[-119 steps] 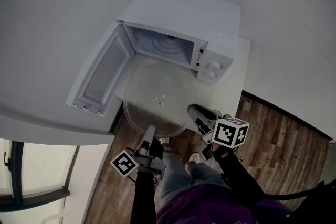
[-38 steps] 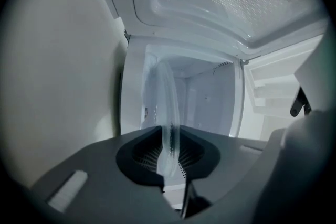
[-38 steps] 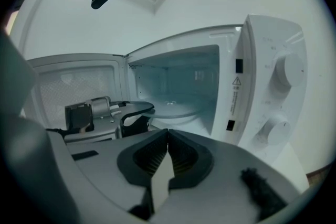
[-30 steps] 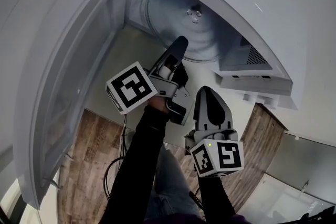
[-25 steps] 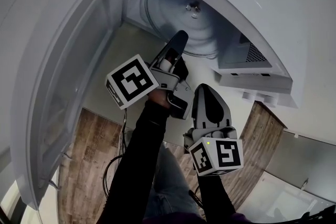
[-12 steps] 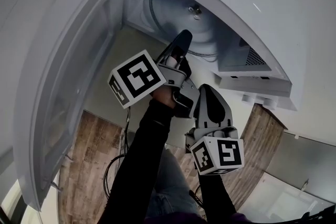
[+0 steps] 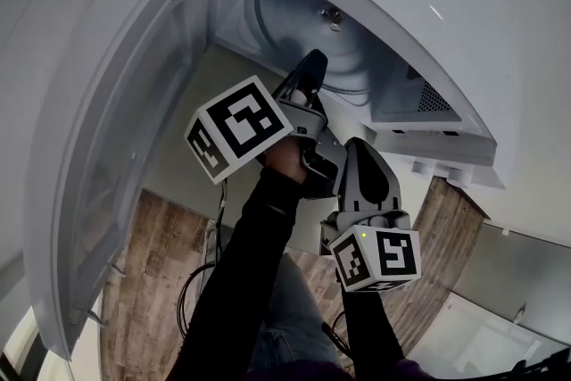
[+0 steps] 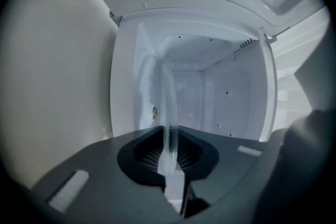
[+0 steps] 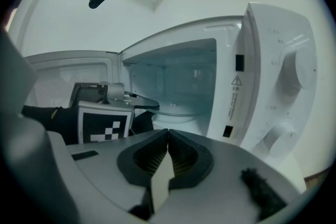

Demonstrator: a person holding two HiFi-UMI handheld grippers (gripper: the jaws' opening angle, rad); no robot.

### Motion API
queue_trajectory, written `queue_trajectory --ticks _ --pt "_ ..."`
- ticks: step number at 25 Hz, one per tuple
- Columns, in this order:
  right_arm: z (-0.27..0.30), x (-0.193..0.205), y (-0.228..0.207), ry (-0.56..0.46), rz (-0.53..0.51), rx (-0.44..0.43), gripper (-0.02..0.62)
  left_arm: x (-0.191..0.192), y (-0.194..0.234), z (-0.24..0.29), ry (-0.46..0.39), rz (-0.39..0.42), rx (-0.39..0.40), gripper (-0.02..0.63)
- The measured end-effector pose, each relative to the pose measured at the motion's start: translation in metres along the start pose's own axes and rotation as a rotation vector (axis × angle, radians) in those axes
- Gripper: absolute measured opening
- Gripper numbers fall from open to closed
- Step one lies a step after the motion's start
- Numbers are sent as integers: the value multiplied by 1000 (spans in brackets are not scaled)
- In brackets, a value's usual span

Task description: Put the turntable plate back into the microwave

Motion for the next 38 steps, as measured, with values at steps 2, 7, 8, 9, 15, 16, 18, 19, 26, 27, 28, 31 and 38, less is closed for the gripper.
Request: queue_trajectory --ticks 2,7,8,9,15,16,18,19,26,27,28,31,38 --pt "3 -2 -3 -6 -4 1 11 0 1 0 5 5 -25 34" --pt "18 -8 -1 -37 20 -79 11 1 2 0 37 -10 -34 34" --pt "22 -7 0 -39 23 -96 11 1 2 0 44 -11 -35 34" --pt "27 -7 1 -39 19 -108 11 1 2 0 49 -12 -37 34" --pt "49 -5 11 -41 13 -159 11 1 2 0 51 -6 -42 32" --pt "51 -6 12 -42 11 -167 11 2 2 0 57 -8 -42 32" --pt "54 -9 16 -46 0 -191 11 2 2 0 74 -14 -44 32" --pt "56 -11 18 -47 -7 -203 11 2 2 0 80 -16 -45 32" --pt "58 -10 20 -56 -20 -215 11 2 2 0 98 2 -45 34" --pt "57 -10 20 -58 -18 -209 11 3 2 0 104 6 -44 34" --pt "57 -10 20 -60 -16 -204 11 3 2 0 112 10 -44 34" --pt "57 -10 20 -68 -19 -194 11 4 0 -1 155 32 -34 27" --pt "59 -6 10 -77 6 -149 11 10 -2 -3 281 95 -18 44"
Point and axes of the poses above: the fingertips, and each gripper's own axes: z forward along the fingers, y to its left, x out of its underside, the point moved 1 cm from there along -z, backward along the fingers, and after that the axes turned 12 degrees about -y, right-handed, at the moved point
